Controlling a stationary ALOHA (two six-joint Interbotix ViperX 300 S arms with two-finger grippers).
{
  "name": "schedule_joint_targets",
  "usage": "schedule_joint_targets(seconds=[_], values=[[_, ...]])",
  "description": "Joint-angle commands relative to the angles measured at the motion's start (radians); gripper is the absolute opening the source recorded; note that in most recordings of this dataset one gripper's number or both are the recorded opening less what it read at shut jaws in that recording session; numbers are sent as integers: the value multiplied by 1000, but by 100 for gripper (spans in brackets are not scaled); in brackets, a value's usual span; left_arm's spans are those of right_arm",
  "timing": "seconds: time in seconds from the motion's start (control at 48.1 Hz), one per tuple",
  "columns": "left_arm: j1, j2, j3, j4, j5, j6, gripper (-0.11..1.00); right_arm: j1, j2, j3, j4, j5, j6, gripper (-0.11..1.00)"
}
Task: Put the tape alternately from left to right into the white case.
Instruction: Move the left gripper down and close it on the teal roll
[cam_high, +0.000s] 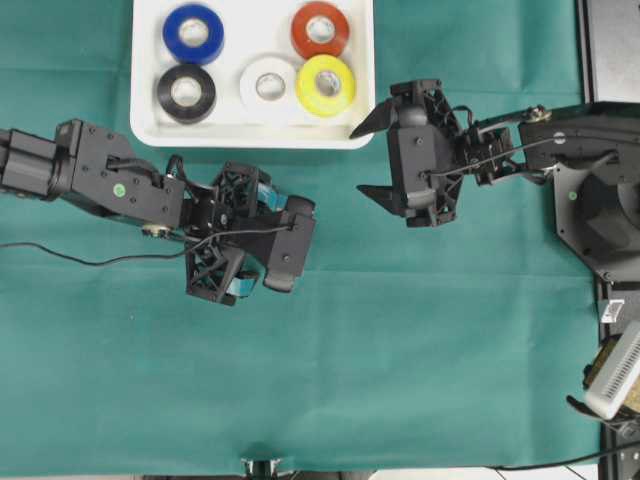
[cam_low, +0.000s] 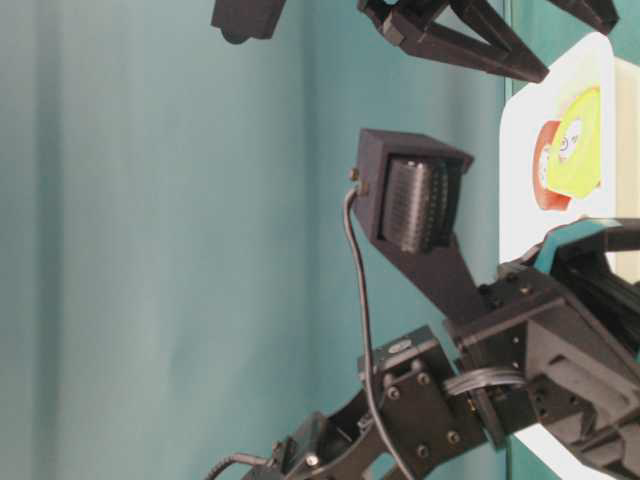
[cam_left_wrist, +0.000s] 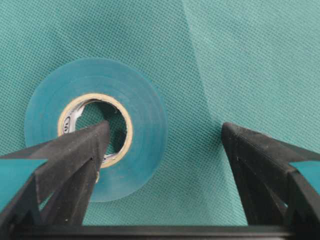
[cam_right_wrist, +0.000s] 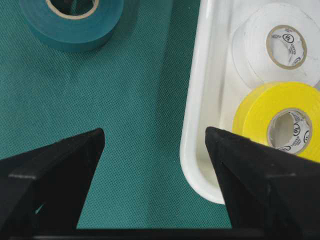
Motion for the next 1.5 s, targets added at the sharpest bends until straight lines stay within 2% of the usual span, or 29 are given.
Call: schedule_joint_targets(seconds=[0.0, 0.104, 0.291, 0.353, 0.665, 1.205, 1.475], values=[[2, -21, -21, 0, 3, 0, 98, 3, -11, -8, 0, -8, 2, 88], [0, -23, -21, 0, 3, 0, 86, 3, -11, -8, 0, -8, 2, 88], [0, -26, -21, 0, 2, 2, 33, 3, -11, -8, 2, -8, 2, 88], [0, -26, -21, 0, 2, 0, 23, 3, -11, -8, 0, -8, 2, 88], [-2, -46, -15, 2, 5, -2, 24, 3, -11, -6, 0, -8, 2, 88], [-2, -218, 12, 2, 92, -2, 24, 3, -12, -6, 0, -14, 2, 88], [21, -233, 17, 2, 115, 2, 24, 3, -11, -6, 2, -18, 2, 88]])
